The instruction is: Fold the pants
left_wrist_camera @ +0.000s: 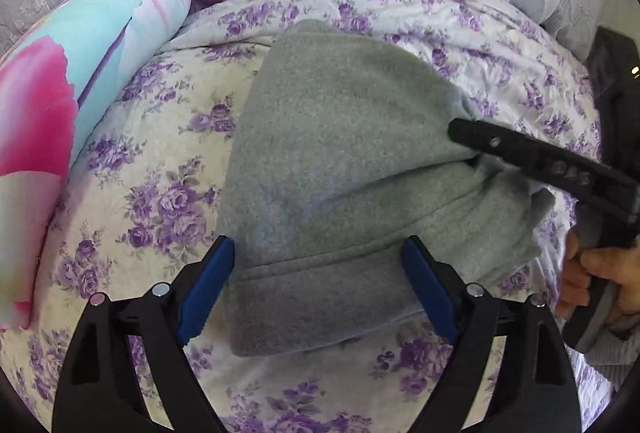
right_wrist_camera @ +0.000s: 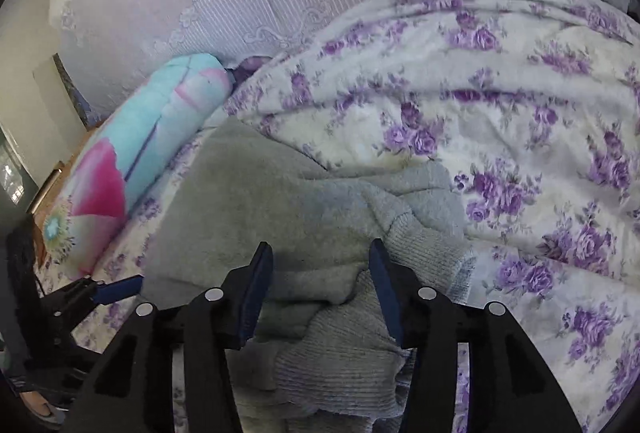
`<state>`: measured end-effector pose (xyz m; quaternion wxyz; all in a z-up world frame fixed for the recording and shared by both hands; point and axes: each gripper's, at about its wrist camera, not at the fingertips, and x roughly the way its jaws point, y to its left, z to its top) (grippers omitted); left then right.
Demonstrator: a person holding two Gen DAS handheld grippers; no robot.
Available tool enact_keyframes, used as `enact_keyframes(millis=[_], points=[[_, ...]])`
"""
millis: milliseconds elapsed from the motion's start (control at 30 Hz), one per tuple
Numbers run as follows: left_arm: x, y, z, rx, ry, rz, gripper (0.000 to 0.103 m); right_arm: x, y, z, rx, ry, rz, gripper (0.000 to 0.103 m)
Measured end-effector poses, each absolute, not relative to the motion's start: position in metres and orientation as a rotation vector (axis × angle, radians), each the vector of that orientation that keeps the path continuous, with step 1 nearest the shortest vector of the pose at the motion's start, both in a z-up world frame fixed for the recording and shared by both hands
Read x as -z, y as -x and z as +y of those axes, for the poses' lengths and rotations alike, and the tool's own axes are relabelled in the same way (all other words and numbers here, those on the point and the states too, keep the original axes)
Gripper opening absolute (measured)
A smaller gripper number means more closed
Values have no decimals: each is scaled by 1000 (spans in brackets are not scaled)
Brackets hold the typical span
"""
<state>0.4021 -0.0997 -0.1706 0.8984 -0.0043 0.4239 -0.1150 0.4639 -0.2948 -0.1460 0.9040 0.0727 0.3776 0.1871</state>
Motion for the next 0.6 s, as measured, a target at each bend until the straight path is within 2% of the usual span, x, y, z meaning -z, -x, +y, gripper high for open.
enact_keyframes(millis=[133, 200, 233, 267, 333, 433, 600], points=[[150, -387, -89, 231, 69, 852, 83, 118, -443, -303, -398, -188, 726, 51], [133, -372, -85, 219, 67, 827, 86, 97, -420, -314, -383, -222, 683, 68], [124, -363, -84, 209, 57, 815, 92, 86, -404, -322, -374, -244, 659, 80], [114, -352, -83, 197, 43, 795, 94, 75, -387, -328, -371, -264, 631, 86], [95, -329, -82, 180, 14, 755, 96, 58, -351, -338, -338, -272, 594, 94], [71, -288, -85, 130, -32, 716, 98, 41, -289, -348, -247, -223, 566, 99], [49, -225, -92, 79, -20, 760, 98, 35, -193, -343, -124, -192, 586, 99]])
